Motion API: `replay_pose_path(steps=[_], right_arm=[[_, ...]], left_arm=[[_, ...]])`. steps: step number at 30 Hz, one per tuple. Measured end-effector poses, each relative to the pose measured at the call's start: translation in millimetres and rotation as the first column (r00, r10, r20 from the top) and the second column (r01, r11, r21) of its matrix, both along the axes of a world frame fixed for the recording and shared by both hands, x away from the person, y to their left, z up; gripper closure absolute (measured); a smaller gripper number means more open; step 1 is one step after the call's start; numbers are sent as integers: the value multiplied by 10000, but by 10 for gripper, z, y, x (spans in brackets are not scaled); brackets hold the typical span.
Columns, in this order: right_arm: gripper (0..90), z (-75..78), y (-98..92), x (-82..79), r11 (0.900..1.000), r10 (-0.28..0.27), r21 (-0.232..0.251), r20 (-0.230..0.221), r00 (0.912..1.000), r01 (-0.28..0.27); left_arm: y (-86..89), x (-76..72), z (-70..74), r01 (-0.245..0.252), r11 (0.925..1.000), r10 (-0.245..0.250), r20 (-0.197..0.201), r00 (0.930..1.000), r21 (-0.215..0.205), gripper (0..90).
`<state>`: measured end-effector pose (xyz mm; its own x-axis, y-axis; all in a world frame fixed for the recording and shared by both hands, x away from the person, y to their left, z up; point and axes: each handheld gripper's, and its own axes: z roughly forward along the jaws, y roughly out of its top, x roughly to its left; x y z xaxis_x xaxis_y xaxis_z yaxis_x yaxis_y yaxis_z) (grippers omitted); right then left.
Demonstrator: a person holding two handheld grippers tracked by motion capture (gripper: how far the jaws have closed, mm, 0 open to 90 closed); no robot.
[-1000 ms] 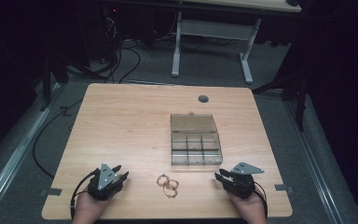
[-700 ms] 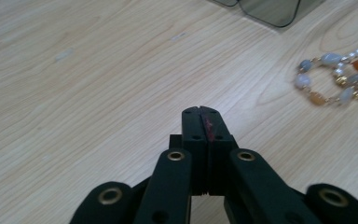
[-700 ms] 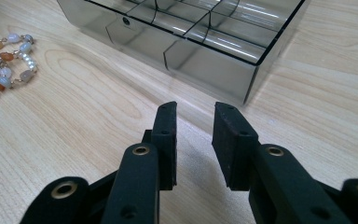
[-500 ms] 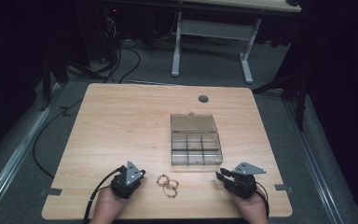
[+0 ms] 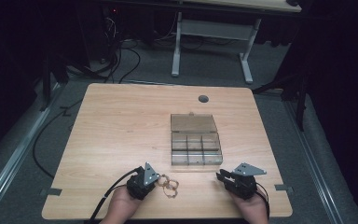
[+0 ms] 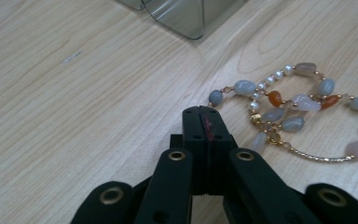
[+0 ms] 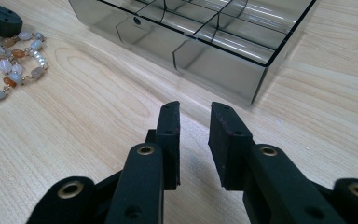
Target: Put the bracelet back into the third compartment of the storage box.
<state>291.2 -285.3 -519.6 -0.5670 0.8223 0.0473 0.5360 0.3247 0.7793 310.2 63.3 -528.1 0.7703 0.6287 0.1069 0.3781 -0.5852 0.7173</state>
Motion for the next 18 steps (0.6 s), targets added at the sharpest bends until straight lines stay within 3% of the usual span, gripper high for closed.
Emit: replay_pose_path(steps=[8,12,18], right_arm=[[759,12,6,-25,10000,55,-22,101,9999,-54],[765,11,28,-37,9998,165,-85,104,9998,-164],[770,8,89,-59,9993,358,-102,20,9994,-358]], left_arm=[[-265,-73,26,899,9959,-901,-193,9957,-139,900],[-526,-136,26,1559,9871,-1569,-274,9872,-364,900],[-613,-154,44,1685,9846,-1689,-45,9856,-461,900]])
